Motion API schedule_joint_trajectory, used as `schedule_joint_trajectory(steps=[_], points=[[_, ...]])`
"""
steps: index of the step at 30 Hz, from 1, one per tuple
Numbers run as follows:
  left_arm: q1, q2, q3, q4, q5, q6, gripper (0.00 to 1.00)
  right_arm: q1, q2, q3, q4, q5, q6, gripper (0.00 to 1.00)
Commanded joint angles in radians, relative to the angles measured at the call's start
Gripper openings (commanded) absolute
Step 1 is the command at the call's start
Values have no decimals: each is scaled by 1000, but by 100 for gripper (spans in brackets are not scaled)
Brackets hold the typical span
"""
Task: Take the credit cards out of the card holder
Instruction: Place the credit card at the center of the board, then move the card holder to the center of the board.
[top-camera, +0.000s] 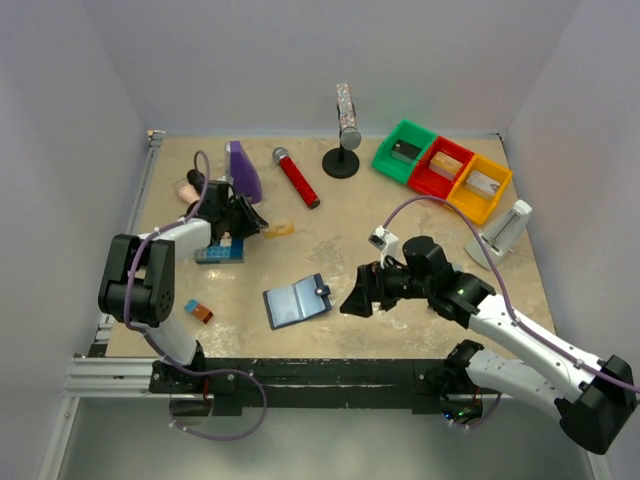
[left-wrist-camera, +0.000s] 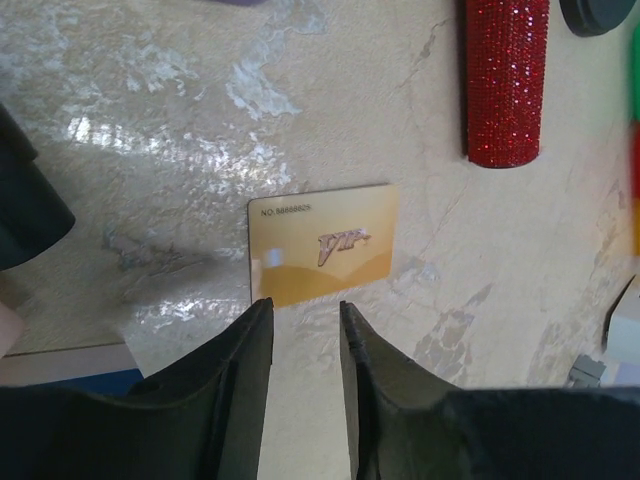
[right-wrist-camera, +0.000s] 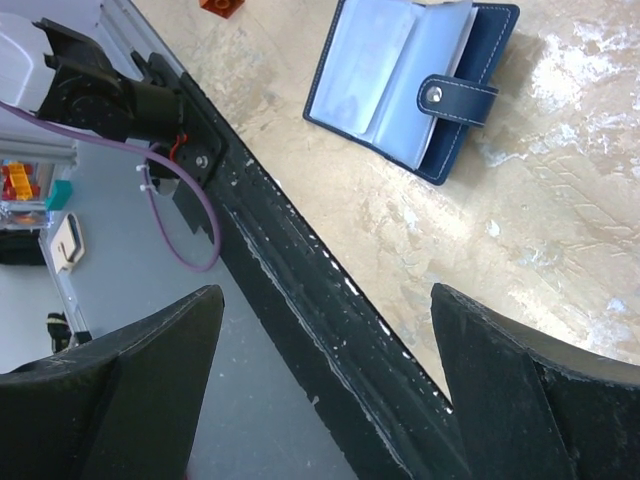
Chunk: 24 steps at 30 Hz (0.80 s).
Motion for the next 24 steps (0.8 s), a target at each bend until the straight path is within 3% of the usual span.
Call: schedule_joint_trajectory(steps=[1, 7, 11, 19, 24], points=[[19, -44, 43, -51, 11, 18, 42, -2, -3, -10, 38, -10, 1, 90], [25, -161, 54, -123, -24, 32, 52, -2, 14, -5, 32, 42, 10, 91], [10, -347, -16, -136, -55, -8, 54, 5, 42, 21, 3, 195, 33, 92], [-267, -729, -237, -287, -344, -76, 58, 186, 308, 269, -201, 502, -96, 94], [-411, -921, -397, -381, -478, -204, 56, 208, 485, 358, -196, 471, -82, 95]])
